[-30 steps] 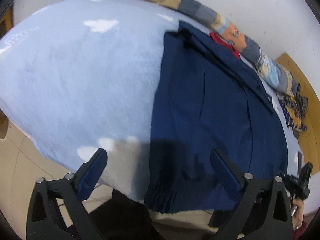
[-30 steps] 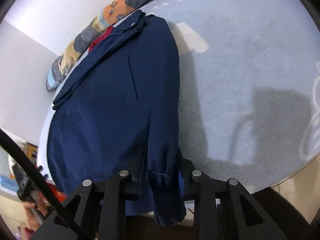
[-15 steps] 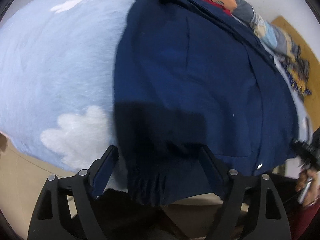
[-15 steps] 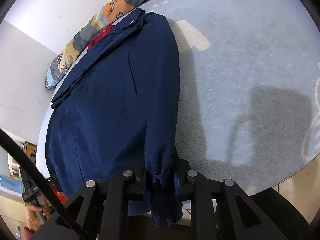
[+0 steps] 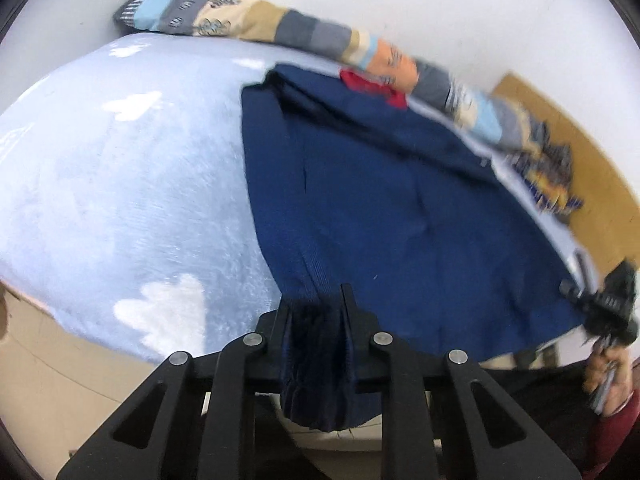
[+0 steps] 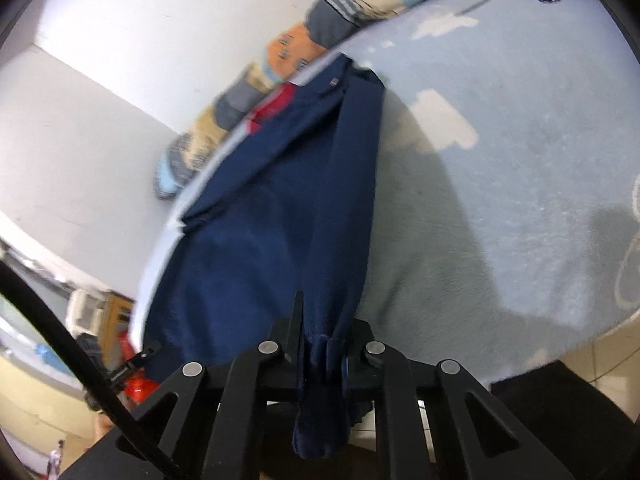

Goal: Fold large clothes
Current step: 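Lift the hem with both tools and fold it over toward the collar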

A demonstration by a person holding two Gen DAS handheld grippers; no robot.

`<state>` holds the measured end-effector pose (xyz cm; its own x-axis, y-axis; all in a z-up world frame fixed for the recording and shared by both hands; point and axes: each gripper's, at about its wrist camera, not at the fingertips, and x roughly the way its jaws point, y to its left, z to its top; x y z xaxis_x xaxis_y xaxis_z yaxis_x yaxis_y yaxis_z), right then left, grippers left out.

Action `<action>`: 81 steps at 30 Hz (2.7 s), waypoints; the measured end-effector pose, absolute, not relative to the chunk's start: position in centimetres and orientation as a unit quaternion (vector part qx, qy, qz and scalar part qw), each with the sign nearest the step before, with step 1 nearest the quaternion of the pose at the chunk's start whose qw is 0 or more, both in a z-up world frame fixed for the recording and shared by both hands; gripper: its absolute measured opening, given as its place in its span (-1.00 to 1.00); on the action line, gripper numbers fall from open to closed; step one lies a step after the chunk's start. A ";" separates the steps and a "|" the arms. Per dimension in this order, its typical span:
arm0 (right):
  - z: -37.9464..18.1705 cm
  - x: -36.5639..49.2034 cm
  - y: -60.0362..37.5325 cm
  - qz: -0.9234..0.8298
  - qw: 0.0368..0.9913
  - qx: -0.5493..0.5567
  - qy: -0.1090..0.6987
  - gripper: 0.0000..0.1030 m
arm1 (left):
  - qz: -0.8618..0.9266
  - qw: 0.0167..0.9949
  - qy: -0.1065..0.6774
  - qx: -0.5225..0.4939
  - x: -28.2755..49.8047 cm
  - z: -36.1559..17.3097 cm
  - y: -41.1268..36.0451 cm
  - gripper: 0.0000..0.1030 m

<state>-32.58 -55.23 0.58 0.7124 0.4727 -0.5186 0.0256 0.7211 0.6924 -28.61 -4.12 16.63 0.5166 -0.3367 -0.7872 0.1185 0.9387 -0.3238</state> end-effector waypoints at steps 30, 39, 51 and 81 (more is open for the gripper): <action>-4.6 -31.4 -55.0 0.075 0.820 0.313 0.474 -0.19 | -0.098 0.800 0.588 -0.073 -24.8 9.9 -6.5 -0.57; -1.3 -32.7 -53.7 0.175 0.832 0.336 0.406 -0.74 | -0.168 0.845 0.488 -0.136 -27.0 15.5 -4.7 -0.60; 9.7 -36.5 -54.2 0.301 0.873 0.321 0.213 -0.75 | -0.184 0.889 0.380 -0.179 -30.2 24.7 0.5 -0.60; 15.8 -10.6 -62.9 0.174 0.875 0.392 0.223 -0.75 | -0.098 0.889 0.424 -0.140 2.6 26.3 -3.2 -0.54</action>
